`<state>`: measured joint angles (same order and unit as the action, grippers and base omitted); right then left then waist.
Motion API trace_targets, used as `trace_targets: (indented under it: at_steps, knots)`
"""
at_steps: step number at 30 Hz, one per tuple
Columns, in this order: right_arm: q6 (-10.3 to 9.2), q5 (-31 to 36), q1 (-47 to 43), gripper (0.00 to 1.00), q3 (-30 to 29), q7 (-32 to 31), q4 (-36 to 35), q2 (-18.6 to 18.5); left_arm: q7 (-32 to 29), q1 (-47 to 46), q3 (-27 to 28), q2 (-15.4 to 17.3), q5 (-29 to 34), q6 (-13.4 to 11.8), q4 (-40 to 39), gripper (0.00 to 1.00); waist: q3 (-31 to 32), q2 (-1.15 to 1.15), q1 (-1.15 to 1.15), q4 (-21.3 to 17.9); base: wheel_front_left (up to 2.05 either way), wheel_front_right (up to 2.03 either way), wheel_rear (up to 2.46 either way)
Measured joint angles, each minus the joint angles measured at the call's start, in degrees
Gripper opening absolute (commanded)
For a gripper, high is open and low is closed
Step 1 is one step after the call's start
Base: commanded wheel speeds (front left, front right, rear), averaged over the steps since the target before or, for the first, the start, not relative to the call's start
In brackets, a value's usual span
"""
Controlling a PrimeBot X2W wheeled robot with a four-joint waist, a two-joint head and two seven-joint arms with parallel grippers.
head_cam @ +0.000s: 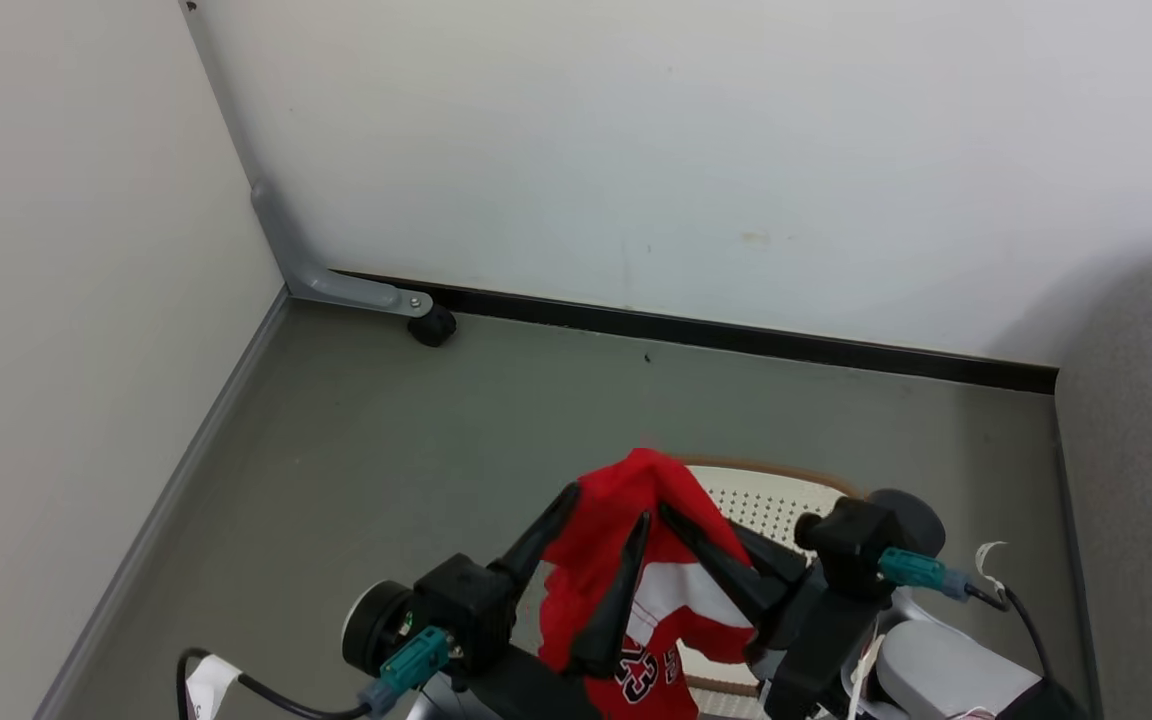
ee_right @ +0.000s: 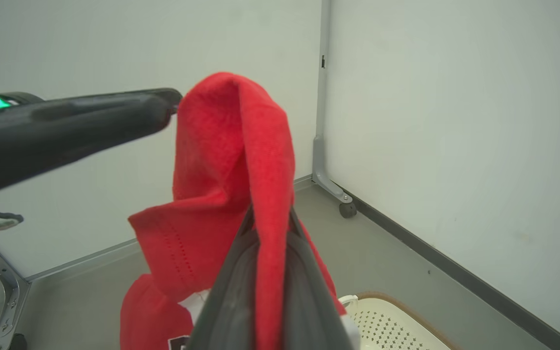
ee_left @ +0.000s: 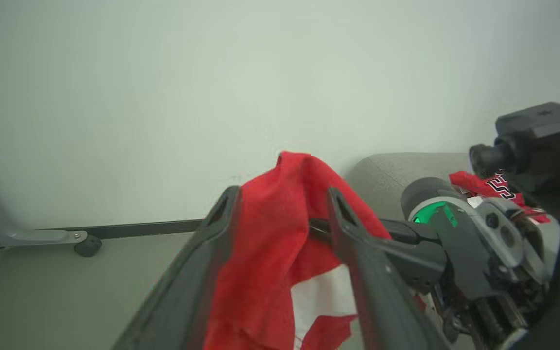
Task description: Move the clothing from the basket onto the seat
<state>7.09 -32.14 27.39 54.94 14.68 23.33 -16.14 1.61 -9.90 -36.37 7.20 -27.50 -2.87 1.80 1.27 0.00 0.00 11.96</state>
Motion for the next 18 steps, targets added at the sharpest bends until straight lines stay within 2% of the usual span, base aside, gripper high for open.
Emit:
trace_targets:
  at_steps: [18]
  knots:
    - [0.00,-1.66,-0.40,0.00,-6.01,0.00,-0.26,-3.56,0.59,1.21,0.25,0.89,0.40,-0.73,1.05,1.00,-0.71,0.00,0.00,-6.18,0.00,0.00,0.00]
